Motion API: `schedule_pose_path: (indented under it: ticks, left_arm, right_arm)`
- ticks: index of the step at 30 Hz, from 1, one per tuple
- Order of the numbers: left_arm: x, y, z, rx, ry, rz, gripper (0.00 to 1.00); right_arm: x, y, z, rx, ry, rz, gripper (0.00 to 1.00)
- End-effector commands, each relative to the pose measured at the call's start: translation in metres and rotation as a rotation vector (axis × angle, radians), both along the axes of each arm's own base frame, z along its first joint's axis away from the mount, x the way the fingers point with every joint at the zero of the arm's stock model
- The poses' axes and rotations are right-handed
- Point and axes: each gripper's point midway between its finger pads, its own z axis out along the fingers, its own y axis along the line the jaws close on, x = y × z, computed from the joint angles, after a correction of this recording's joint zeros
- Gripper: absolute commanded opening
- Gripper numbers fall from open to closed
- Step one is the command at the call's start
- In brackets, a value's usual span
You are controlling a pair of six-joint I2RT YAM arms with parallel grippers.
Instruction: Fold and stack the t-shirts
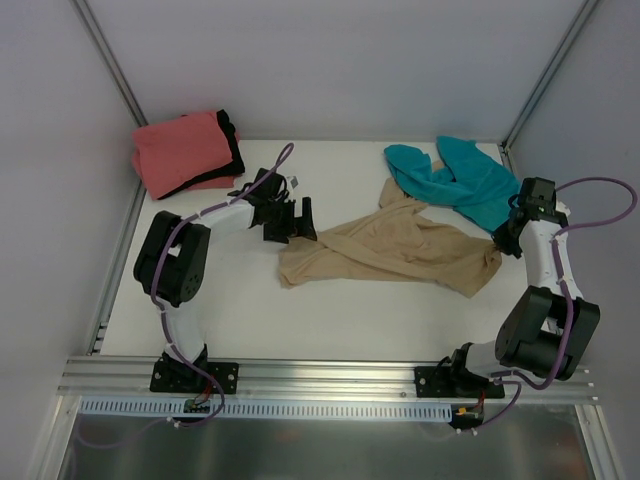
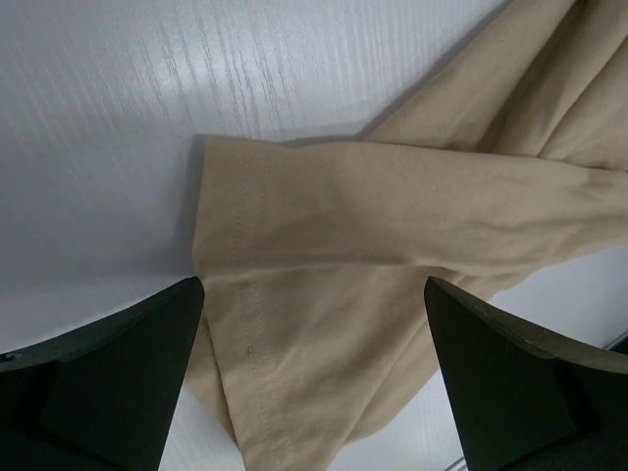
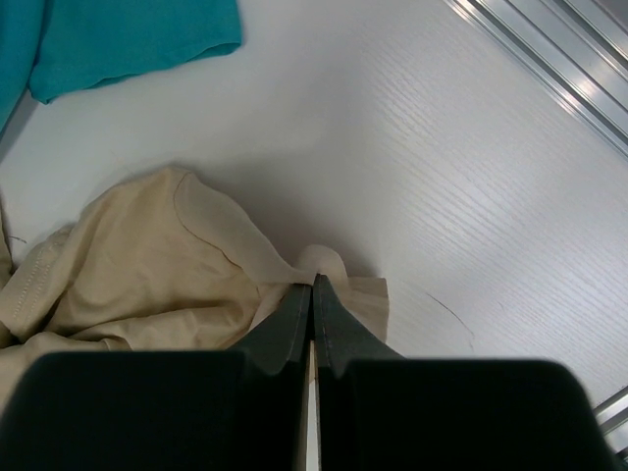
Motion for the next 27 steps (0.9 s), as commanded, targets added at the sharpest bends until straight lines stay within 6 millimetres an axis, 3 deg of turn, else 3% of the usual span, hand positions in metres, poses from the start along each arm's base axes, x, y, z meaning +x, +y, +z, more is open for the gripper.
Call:
schedule_pose_path:
  ticks: [1, 7, 16, 17, 18, 19, 27]
  left_arm:
    - [0.021, -0.001, -0.002, -0.006, -0.089, -0.009, 0.99]
    - [0.032, 0.002, -0.018, 0.027, -0.097, -0.001, 0.99]
    - [0.037, -0.001, -0.025, 0.024, -0.092, -0.001, 0.96]
    - [0.037, -0.004, -0.026, 0.008, -0.089, -0.01, 0.87]
    - [0.036, -0.006, -0.026, -0.003, -0.085, -0.023, 0.34]
    - [0.036, -0.005, -0.029, 0.007, -0.077, -0.016, 0.02]
    - [0.038, 0.001, -0.03, 0.039, -0.078, -0.003, 0.0]
  right_arm:
    - [0.0, 0.002, 0.001, 0.002, -0.014, -0.003, 0.01]
    - [0.0, 0.003, 0.0, 0.003, -0.009, 0.002, 0.0]
    - [0.002, 0.004, -0.002, 0.002, 0.0, 0.009, 0.01]
    - [0.002, 0.004, -0.002, 0.001, 0.0, 0.011, 0.01]
    - [0.002, 0.004, -0.002, 0.0, 0.001, 0.01, 0.0]
    - [0.002, 0.003, -0.002, -0.002, 0.001, 0.01, 0.01]
    - [0.001, 0.002, -0.002, -0.009, 0.007, 0.009, 0.01]
